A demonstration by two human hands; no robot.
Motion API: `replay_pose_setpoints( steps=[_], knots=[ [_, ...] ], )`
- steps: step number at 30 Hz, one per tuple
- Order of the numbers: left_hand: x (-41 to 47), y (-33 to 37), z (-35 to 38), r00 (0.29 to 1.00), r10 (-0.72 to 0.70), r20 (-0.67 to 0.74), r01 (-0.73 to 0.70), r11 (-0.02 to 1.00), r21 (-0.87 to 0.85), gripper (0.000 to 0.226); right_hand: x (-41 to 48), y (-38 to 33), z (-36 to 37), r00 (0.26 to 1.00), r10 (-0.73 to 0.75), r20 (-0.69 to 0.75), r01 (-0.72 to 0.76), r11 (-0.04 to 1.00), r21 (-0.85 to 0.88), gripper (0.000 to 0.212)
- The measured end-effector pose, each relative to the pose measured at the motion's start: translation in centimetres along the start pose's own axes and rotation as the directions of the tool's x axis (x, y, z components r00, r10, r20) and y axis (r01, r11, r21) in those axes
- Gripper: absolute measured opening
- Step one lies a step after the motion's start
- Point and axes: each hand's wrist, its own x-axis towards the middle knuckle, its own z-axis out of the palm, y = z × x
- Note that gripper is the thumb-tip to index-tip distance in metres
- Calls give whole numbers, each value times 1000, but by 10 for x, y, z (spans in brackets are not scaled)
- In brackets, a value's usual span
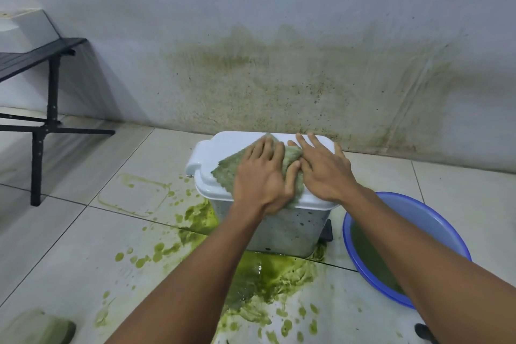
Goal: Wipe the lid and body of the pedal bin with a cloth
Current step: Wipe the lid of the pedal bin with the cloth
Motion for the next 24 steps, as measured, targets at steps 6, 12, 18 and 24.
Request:
replay_pose_setpoints(
  steps=[6,12,18,24],
  knots=[
    [-21,-84,-10,993,-80,-92,76,996,-42,64,-1,4,5,1000,-16,-12,17,999,45,47],
    [-18,-43,6,952,-278,-131,276,961,-31,68,0,-2,8,1000,8,-26,-8,1000,10,49],
    [-68,-29,31,968,-14,-250,-1,998,-60,63,0,-1,8,999,21,-27,-20,1000,20,49],
    [-73,-1,43,795,-544,-266,389,796,-465,72,-6,-15,8,998,61,-10,-61,998,2,50]
  ],
)
